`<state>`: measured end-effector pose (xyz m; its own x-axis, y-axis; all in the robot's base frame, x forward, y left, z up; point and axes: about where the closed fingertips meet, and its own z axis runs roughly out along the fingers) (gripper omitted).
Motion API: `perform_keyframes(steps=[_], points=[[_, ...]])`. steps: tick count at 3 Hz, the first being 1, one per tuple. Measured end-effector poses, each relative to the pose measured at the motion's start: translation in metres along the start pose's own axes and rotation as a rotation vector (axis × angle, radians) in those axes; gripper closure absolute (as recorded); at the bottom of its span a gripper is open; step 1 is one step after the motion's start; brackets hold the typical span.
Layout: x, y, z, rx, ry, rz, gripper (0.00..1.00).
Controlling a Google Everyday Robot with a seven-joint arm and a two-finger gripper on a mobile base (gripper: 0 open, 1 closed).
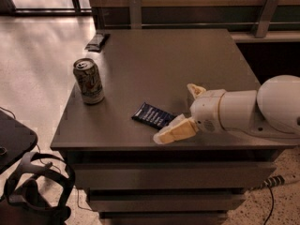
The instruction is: Move rxbar blueberry near rxbar chocolate
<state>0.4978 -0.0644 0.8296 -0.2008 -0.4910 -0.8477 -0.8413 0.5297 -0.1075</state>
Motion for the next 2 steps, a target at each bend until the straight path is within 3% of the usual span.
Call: perform_keyframes(steps=[2], points=[[-0.0049,0.0048,0.0177,0.086,0.052,-0.031,0.00]])
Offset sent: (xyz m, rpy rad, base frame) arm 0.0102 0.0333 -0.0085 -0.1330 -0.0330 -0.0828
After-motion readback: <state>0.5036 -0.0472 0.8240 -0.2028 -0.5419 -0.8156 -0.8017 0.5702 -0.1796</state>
